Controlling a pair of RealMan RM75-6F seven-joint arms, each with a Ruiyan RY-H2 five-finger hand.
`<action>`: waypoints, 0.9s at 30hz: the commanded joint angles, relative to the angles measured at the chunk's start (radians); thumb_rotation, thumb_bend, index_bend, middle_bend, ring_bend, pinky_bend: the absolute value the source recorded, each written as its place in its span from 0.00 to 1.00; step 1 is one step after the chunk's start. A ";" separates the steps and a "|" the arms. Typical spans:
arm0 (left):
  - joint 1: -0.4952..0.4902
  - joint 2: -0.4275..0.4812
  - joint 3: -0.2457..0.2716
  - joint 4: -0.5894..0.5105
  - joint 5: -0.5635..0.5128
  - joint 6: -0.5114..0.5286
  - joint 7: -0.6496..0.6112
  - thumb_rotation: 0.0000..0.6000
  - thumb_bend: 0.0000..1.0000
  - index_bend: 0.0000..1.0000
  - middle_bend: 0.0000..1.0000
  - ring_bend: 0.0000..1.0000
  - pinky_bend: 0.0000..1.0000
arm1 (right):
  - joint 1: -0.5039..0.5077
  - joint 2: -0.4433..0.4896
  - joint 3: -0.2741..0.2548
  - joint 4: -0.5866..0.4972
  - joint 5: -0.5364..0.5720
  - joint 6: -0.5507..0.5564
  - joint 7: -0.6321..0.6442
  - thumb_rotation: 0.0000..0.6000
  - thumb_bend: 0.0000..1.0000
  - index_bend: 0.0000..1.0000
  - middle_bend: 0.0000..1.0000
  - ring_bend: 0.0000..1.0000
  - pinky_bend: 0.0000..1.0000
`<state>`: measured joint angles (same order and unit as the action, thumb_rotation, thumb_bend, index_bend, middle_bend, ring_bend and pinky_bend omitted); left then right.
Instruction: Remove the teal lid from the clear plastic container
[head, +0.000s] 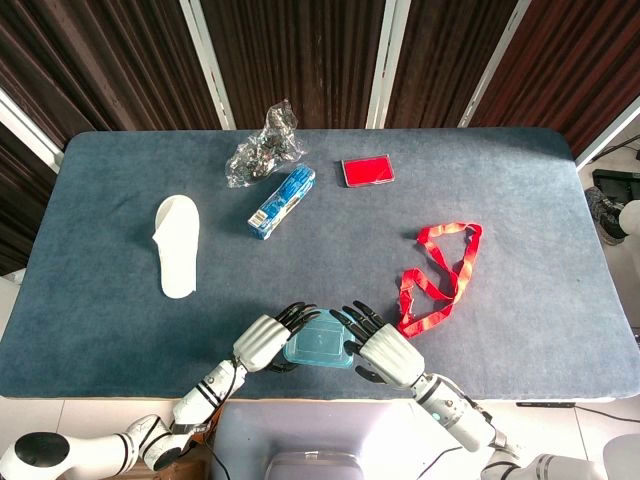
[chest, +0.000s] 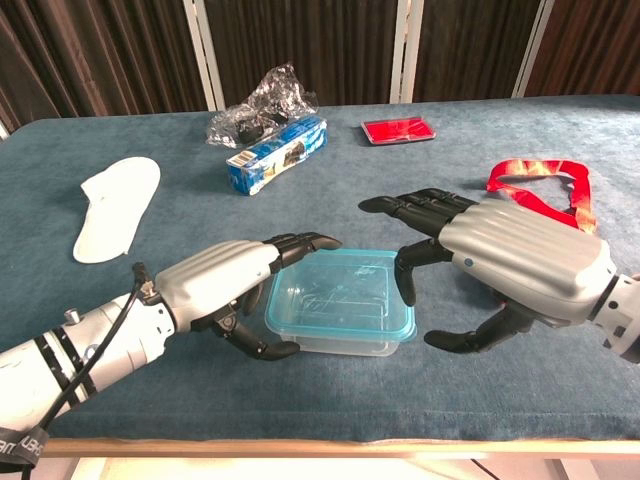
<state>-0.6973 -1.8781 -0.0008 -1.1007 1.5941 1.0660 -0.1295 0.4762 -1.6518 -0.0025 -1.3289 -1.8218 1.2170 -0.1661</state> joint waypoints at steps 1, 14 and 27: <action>0.000 0.002 -0.002 -0.002 -0.001 0.001 -0.001 1.00 0.35 0.00 0.69 0.51 0.65 | 0.003 0.002 -0.005 -0.003 0.003 0.002 -0.001 1.00 0.37 0.64 0.12 0.00 0.00; -0.001 -0.002 0.002 0.006 -0.001 -0.002 -0.004 1.00 0.35 0.00 0.71 0.53 0.66 | 0.022 -0.034 -0.011 0.009 0.035 -0.013 -0.019 1.00 0.37 0.64 0.12 0.00 0.00; 0.003 0.000 0.010 0.010 0.003 0.002 -0.009 1.00 0.35 0.00 0.72 0.54 0.67 | 0.035 -0.056 -0.011 0.010 0.059 -0.016 -0.035 1.00 0.37 0.64 0.12 0.00 0.00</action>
<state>-0.6947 -1.8785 0.0091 -1.0905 1.5969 1.0675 -0.1387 0.5109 -1.7069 -0.0138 -1.3193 -1.7639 1.2008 -0.1997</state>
